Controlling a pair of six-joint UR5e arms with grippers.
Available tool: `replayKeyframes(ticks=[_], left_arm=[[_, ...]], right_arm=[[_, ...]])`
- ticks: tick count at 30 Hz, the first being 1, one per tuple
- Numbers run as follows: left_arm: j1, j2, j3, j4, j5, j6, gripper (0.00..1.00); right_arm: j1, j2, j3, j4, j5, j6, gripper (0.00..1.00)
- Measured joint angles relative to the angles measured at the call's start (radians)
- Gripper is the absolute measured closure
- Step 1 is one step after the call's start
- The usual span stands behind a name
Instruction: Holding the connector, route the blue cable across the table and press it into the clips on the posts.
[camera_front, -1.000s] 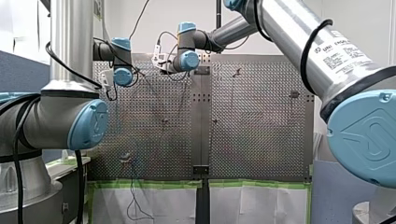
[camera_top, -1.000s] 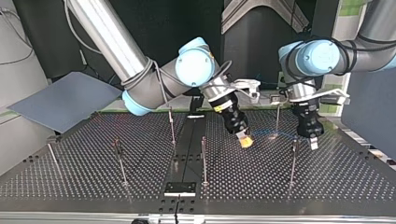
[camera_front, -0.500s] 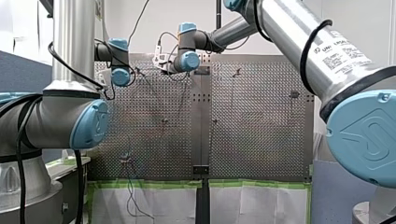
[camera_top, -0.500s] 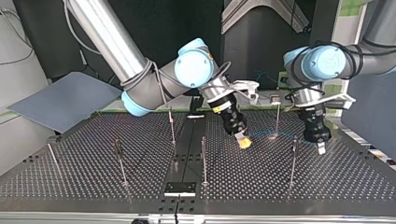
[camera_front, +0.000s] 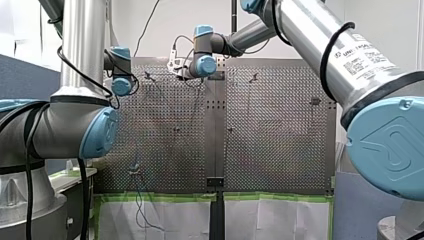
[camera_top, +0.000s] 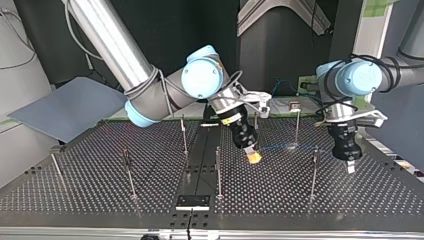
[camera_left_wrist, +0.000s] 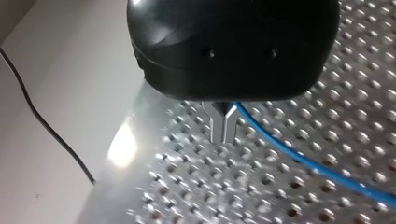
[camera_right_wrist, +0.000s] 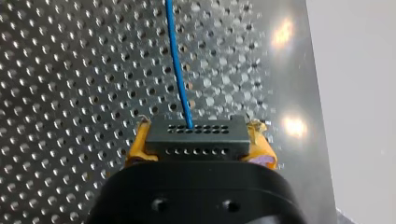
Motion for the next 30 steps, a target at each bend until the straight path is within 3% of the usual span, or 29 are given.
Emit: replayKeyframes(ticks=[13, 22, 23, 24, 25, 26, 27, 28, 29, 30], left_arm=[[0.018, -0.023, 0.001, 0.055, 0.104, -0.054, 1.0], [0.024, -0.024, 0.001, 0.079, 0.099, -0.058, 1.0], [0.024, -0.024, 0.001, 0.076, 0.092, -0.052, 0.96], [0.023, -0.024, 0.001, 0.072, 0.085, -0.047, 0.74], [0.022, -0.024, 0.001, 0.066, 0.074, -0.041, 0.74], [0.022, -0.024, 0.001, 0.061, 0.066, -0.037, 0.58], [0.021, -0.023, 0.001, 0.055, 0.058, -0.033, 0.32], [0.02, -0.023, 0.001, 0.047, 0.048, -0.026, 0.32], [0.019, -0.023, 0.001, 0.04, 0.04, -0.02, 0.23], [0.018, -0.023, 0.001, 0.033, 0.032, -0.014, 0.0]], right_arm=[[-0.012, 0.001, 0.0, -0.002, 0.007, -0.003, 1.0], [-0.015, 0.0, 0.0, -0.001, 0.006, -0.005, 1.0], [-0.015, 0.0, -0.001, -0.001, 0.007, -0.006, 1.0], [-0.016, 0.0, -0.002, 0.0, 0.009, -0.007, 1.0], [-0.016, 0.0, -0.004, 0.0, 0.014, -0.011, 1.0], [-0.016, 0.0, -0.005, 0.001, 0.019, -0.014, 1.0], [-0.016, 0.0, -0.007, 0.002, 0.025, -0.019, 1.0], [-0.016, 0.0, -0.008, 0.003, 0.033, -0.025, 1.0], [-0.016, 0.0, -0.009, 0.004, 0.04, -0.03, 1.0], [-0.016, 0.0, -0.009, 0.005, 0.047, -0.034, 1.0]])
